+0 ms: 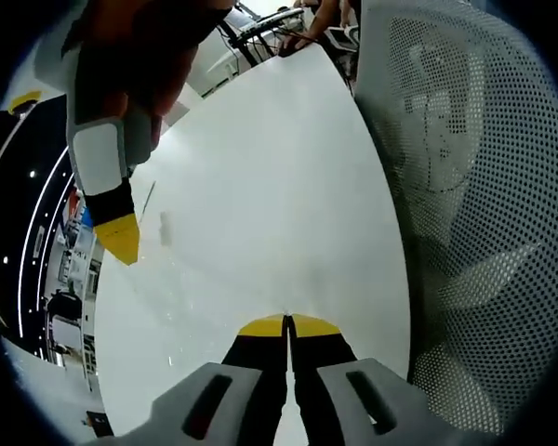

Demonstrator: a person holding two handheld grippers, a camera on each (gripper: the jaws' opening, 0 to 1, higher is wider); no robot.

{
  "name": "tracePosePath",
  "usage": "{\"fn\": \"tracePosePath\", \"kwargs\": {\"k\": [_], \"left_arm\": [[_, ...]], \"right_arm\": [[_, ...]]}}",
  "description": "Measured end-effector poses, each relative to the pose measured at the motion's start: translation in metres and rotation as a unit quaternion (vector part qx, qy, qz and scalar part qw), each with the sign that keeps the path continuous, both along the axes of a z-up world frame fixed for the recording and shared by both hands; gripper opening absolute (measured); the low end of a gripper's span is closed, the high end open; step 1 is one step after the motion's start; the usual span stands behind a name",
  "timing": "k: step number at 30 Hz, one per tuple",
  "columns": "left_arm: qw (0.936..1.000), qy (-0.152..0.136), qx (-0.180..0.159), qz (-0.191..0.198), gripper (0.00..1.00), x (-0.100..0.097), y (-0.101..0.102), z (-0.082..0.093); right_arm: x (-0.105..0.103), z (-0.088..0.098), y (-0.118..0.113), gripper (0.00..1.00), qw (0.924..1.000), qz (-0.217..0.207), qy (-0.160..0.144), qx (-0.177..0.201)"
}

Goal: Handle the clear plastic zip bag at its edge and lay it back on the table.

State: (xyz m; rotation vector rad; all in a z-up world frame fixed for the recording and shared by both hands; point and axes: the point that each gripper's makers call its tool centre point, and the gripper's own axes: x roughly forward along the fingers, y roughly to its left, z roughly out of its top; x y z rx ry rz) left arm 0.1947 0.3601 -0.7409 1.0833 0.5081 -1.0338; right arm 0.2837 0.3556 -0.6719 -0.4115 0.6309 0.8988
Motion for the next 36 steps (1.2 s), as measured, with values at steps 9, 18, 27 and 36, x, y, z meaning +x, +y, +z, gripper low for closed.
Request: {"fn": "tracePosePath", "kwargs": {"k": [9,18,27,36], "left_arm": [[1.0,0.0,0.001,0.005,0.0,0.0,0.005,0.0],[1.0,-0.001,0.001,0.009,0.0,0.002,0.007,0.0],[0.9999,-0.009,0.002,0.014,0.0,0.007,0.01,0.003],[0.9997,-0.015,0.002,0.018,0.0,0.011,0.013,0.006]], "right_arm": [[-0.002,0.003,0.002,0.0,1.0,0.005,-0.001,0.001],[-0.003,0.003,0.002,0.0,1.0,0.006,0.001,0.0],[-0.004,0.001,0.005,0.0,0.9999,0.012,0.001,0.004],[-0.005,-0.001,0.004,0.0,0.9999,0.017,0.003,0.002]]}}
